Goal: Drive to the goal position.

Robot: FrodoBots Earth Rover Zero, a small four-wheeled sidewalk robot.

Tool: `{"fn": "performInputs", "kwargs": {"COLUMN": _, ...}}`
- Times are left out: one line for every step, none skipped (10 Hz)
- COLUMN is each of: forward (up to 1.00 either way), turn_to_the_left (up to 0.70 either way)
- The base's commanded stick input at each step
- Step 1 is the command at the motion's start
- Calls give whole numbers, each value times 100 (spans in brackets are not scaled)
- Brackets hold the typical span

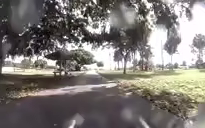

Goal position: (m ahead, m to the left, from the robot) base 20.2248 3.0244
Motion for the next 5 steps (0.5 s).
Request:
{"fn": "performInputs", "kwargs": {"forward": 85, "turn_to_the_left": 0}}
{"fn": "performInputs", "kwargs": {"forward": 85, "turn_to_the_left": 0}}
{"fn": "performInputs", "kwargs": {"forward": 85, "turn_to_the_left": 0}}
{"fn": "performInputs", "kwargs": {"forward": 85, "turn_to_the_left": 0}}
{"fn": "performInputs", "kwargs": {"forward": 85, "turn_to_the_left": 0}}
